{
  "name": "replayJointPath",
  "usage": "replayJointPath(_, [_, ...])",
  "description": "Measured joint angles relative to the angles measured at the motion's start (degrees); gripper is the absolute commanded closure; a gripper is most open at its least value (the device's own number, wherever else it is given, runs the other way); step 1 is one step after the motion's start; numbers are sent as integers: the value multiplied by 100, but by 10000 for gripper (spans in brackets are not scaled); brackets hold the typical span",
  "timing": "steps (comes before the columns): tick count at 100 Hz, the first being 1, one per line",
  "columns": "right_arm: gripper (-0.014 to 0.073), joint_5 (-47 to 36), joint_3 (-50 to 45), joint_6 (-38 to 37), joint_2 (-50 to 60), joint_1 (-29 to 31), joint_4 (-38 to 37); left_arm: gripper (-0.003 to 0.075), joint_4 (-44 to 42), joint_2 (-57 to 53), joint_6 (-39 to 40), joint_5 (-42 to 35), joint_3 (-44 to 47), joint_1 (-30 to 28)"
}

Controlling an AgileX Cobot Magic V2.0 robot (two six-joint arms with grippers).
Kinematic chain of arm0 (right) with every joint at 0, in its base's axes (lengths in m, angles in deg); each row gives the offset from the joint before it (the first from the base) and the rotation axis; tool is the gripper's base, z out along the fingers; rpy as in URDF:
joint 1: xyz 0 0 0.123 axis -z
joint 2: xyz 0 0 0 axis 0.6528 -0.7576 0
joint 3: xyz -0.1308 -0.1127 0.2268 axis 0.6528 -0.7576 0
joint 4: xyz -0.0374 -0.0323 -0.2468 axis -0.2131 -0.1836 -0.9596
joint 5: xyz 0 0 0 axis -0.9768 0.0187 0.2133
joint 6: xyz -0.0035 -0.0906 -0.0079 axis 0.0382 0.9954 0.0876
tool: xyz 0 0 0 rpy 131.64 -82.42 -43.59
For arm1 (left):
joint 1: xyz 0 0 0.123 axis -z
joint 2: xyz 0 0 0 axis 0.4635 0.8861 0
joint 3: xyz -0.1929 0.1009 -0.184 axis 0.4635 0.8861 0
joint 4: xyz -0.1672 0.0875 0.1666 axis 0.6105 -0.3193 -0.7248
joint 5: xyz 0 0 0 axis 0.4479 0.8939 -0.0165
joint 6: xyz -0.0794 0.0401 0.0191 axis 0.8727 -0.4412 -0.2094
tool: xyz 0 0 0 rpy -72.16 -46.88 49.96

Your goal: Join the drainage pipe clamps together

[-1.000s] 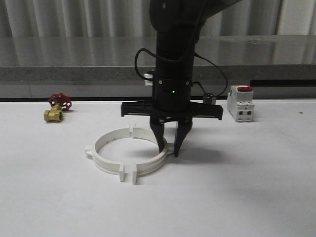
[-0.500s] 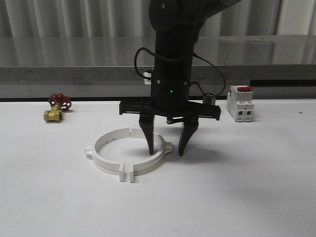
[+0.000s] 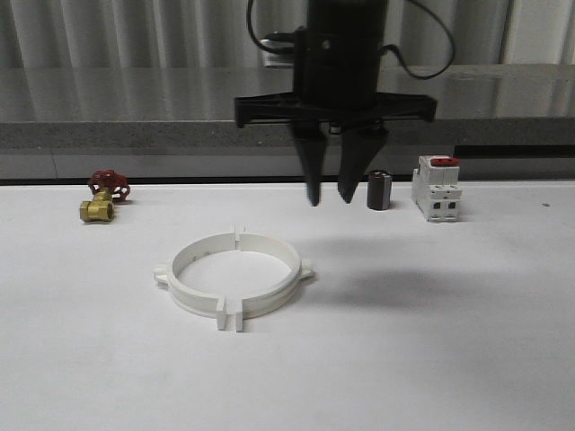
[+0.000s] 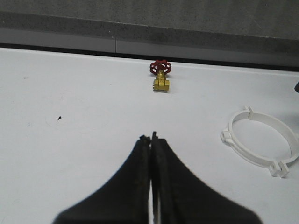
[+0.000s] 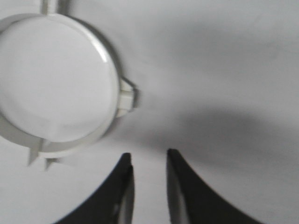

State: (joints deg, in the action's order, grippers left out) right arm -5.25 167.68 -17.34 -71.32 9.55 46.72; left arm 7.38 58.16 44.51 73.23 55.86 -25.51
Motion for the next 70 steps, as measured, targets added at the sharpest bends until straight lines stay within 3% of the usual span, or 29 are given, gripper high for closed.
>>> replayJointPath(2, [671,12,-73,30,73,36,-37,740,0,0,0,0,0,0])
replayJointPath(34, [654,-287,-1663,263,1653,1174,-208,740,0,0,0,0,0,0])
replayJointPath(53, [654,-836,-2788,846,2737,2177,180,740,0,0,0,0,0,0])
replayJointPath(70, [654,-1173,-3661,1305,3608,2708,500,740,0,0,0,0,0,0])
